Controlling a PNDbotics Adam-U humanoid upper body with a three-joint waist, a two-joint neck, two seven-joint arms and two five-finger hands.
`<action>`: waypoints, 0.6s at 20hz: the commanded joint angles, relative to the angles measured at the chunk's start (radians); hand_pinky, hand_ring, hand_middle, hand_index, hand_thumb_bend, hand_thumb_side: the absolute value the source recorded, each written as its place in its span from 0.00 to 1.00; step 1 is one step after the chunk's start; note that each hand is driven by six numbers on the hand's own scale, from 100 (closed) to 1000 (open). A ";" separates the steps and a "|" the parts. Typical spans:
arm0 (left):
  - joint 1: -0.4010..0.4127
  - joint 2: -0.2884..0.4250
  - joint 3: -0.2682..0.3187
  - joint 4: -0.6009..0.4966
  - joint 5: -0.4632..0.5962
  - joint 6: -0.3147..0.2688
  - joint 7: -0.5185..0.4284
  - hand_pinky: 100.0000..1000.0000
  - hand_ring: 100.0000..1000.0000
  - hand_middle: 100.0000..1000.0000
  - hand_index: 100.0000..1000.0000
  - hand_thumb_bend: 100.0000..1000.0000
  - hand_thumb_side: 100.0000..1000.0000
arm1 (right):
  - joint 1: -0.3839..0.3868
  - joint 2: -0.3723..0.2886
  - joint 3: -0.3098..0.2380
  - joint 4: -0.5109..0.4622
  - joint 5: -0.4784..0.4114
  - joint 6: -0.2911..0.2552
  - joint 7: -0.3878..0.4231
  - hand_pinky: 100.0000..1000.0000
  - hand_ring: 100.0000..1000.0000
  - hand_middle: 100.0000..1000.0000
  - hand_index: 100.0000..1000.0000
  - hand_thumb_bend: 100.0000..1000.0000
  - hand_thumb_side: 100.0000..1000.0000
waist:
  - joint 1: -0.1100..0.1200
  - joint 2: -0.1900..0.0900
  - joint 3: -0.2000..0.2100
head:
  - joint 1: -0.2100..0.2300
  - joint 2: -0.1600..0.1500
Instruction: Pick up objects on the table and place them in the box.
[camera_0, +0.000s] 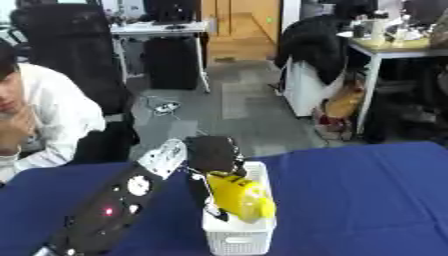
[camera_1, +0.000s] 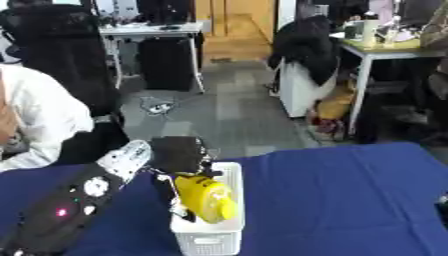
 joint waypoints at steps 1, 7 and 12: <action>-0.029 0.002 0.024 0.017 -0.035 0.028 0.011 0.85 0.92 0.82 0.78 0.13 0.84 | -0.022 0.000 -0.005 -0.015 -0.010 0.000 0.005 0.02 0.15 0.12 0.02 0.00 0.80 | -0.002 -0.010 -0.002 | 0.021 -0.014; -0.033 0.007 0.036 0.018 -0.019 0.014 0.062 1.00 1.00 0.99 0.92 0.14 1.00 | -0.018 -0.003 -0.007 -0.015 -0.011 0.002 0.010 0.02 0.14 0.12 0.03 0.00 0.80 | -0.003 -0.012 0.001 | 0.030 -0.001; -0.038 0.019 0.041 0.009 -0.008 0.016 0.083 1.00 1.00 1.00 0.97 0.18 1.00 | -0.012 -0.006 -0.007 -0.015 -0.010 0.003 0.011 0.02 0.14 0.12 0.04 0.00 0.80 | -0.004 -0.014 0.006 | 0.037 0.010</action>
